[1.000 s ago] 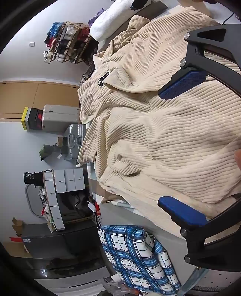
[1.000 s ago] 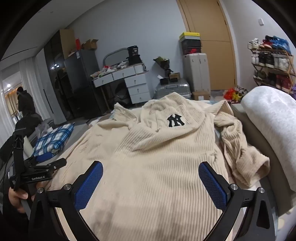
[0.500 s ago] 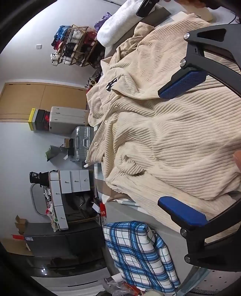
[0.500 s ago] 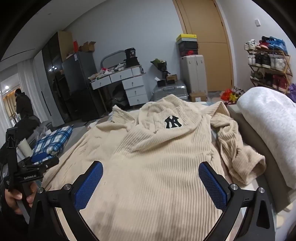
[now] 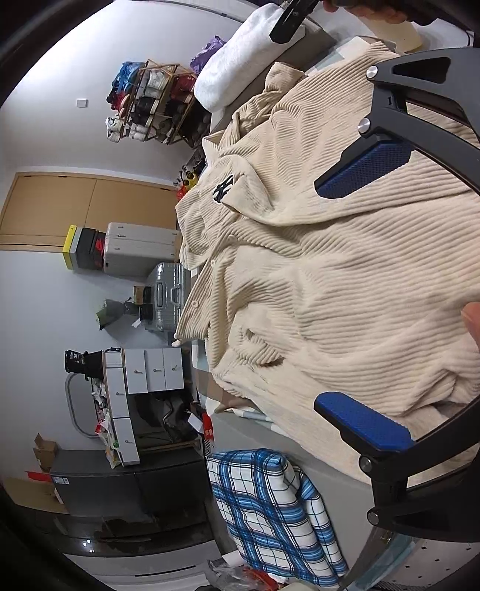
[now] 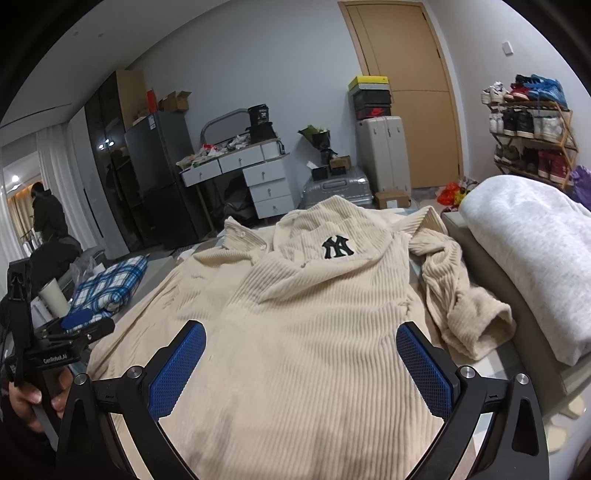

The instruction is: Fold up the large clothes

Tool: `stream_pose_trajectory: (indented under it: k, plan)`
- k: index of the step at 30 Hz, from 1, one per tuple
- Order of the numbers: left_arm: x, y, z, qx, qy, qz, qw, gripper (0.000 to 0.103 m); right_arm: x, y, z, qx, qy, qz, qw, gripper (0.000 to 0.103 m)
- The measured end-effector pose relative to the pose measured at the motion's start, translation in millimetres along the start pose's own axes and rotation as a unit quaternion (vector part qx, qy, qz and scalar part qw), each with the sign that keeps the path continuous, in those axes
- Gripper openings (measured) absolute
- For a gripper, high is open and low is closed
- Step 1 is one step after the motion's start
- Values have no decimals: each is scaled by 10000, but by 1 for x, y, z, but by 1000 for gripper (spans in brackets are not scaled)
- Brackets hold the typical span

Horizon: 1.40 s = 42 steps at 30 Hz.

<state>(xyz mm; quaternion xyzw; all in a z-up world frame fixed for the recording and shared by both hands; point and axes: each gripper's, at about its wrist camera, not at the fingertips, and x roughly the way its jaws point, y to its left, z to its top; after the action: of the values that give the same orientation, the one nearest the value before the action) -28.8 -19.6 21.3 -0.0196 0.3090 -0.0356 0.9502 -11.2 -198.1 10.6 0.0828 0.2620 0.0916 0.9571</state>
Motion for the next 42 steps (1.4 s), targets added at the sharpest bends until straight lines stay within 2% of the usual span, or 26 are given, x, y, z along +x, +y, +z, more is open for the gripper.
stream_pose_trajectory:
  k: [8, 17, 22, 25, 30, 37, 42]
  plan:
    - [-3, 1, -4, -116, -143, -18, 9998, 102, -2, -14, -2, 240, -11, -143, 9996, 103]
    - [4, 10, -6, -261, -55, -140, 9995, 102, -5, -34, -7, 518, 48, -392, 9979, 103]
    - [5, 12, -6, -103, -136, 71, 9998, 102, -1, -38, -7, 569, 96, -332, 9978, 103]
    - [6, 15, -6, -160, -108, 19, 9998, 102, 1, -39, -7, 597, 127, -267, 9978, 103]
    - [9, 15, -7, -186, 16, 29, 9998, 102, 0, -36, -8, 531, 119, -130, 9984, 103]
    - [8, 11, -9, -79, 20, 119, 9999, 102, 1, -32, -5, 323, 100, -153, 9993, 103]
    - [9, 12, -8, -64, 44, 120, 9999, 102, -1, -28, -2, 153, -137, -180, 9996, 103]
